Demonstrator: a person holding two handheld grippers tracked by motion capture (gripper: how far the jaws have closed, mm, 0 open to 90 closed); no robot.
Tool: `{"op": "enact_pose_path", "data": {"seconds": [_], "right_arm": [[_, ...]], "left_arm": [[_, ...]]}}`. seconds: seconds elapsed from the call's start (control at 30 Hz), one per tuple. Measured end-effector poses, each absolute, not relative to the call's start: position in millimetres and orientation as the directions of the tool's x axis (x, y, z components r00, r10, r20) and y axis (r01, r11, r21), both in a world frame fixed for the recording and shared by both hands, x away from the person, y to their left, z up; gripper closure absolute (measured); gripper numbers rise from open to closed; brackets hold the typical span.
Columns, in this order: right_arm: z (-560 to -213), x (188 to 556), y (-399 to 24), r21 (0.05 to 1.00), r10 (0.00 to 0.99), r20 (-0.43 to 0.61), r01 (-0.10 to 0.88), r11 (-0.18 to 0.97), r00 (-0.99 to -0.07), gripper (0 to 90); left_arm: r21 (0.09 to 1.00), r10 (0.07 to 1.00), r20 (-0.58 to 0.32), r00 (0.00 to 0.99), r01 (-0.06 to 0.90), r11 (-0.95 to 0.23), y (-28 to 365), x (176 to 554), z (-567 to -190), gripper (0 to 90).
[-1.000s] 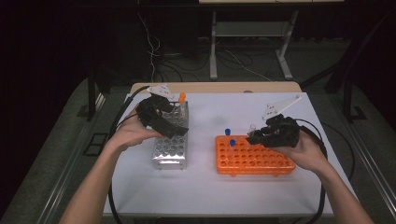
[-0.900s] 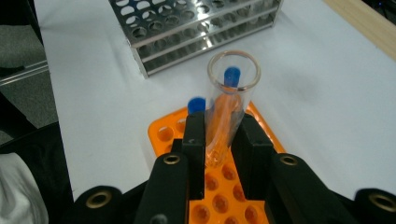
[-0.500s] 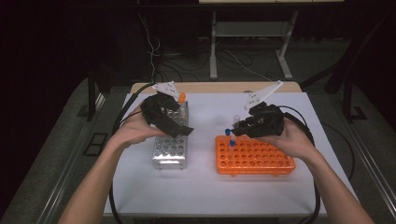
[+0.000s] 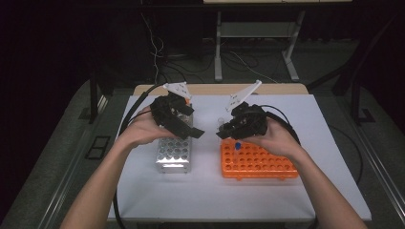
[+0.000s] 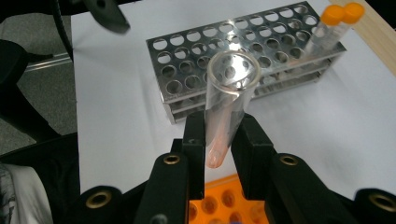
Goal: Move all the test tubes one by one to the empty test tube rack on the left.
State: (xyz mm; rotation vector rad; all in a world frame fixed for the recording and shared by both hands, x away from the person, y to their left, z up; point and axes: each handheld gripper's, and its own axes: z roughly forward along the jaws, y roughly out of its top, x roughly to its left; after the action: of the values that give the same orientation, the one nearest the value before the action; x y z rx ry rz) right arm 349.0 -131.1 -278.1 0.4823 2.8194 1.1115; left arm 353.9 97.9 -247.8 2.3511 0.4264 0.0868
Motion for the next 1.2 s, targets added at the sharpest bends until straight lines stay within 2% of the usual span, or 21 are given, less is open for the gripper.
{"op": "enact_pose_path", "data": {"seconds": [0.07,0.37,0.73,0.93,1.2], "right_arm": [[-280,350,-125,0.672,0.304,0.045,0.254,0.696,-0.952,75.0],[-288,349,-102,0.658,0.267,0.055,0.236,0.715,-0.962,74.9],[-293,349,-84,0.666,0.239,0.060,0.218,0.714,-0.969,74.9],[-295,351,-82,0.668,0.244,0.068,0.226,0.709,-0.967,73.2],[-289,355,-101,0.688,0.299,0.066,0.260,0.677,-0.952,59.4]], "left_arm": [[0.676,0.312,-0.056,0.948,0.266,-0.687,95,354,-247,17.9],[0.643,0.243,-0.046,0.969,0.215,-0.735,85,353,-244,43.4],[0.606,0.219,-0.046,0.975,0.202,-0.770,83,354,-251,73.1],[0.602,0.215,-0.048,0.975,0.200,-0.773,85,356,-251,74.3],[0.607,0.268,-0.056,0.962,0.246,-0.756,99,368,-249,74.4]]}}
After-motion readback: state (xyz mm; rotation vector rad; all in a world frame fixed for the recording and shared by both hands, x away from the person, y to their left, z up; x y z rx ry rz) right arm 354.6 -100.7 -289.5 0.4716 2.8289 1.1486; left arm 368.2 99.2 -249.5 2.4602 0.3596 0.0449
